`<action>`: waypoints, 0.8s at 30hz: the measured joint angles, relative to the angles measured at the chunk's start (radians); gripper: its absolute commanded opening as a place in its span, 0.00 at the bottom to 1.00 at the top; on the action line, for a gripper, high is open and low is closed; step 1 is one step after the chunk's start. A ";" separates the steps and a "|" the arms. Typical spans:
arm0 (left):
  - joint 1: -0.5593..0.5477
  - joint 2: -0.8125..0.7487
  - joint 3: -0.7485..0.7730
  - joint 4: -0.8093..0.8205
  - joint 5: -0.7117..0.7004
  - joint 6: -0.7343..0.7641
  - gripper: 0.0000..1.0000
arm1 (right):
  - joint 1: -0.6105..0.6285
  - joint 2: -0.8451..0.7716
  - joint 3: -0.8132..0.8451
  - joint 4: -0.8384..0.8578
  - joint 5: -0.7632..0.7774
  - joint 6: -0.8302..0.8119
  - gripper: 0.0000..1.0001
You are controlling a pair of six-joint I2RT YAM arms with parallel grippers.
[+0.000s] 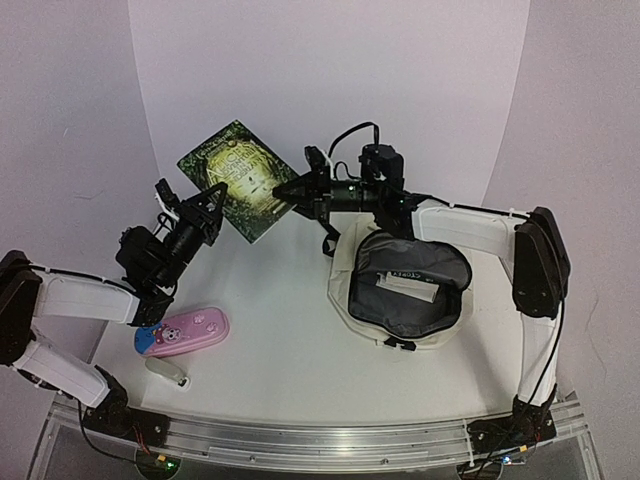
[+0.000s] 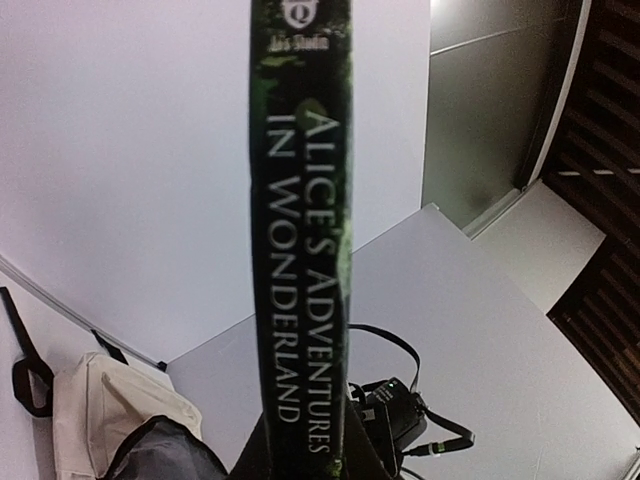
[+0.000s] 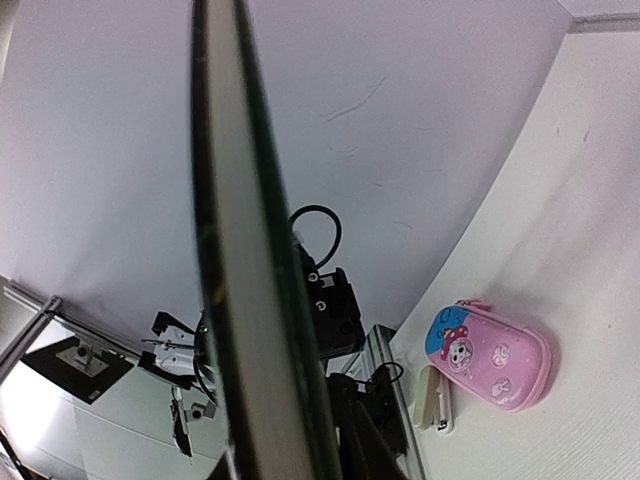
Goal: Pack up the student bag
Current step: Pick up the book from the center of the board.
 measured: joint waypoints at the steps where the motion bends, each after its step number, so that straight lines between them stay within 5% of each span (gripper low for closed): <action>1: 0.000 -0.001 0.000 0.000 -0.004 -0.011 0.31 | 0.000 0.000 0.001 0.013 -0.006 -0.009 0.00; 5: -0.003 -0.043 0.000 -0.046 -0.004 -0.001 0.74 | -0.003 0.000 0.000 0.023 -0.027 0.005 0.00; 8: -0.005 -0.145 0.000 -0.185 0.019 0.026 0.87 | -0.012 -0.006 -0.026 0.026 -0.053 0.005 0.00; 16: -0.004 -0.478 0.064 -0.867 0.070 0.230 0.98 | -0.129 -0.197 -0.296 -0.029 -0.172 -0.084 0.00; 24: 0.006 -0.447 0.263 -1.359 0.218 0.427 1.00 | -0.179 -0.380 -0.399 -0.713 -0.108 -0.681 0.00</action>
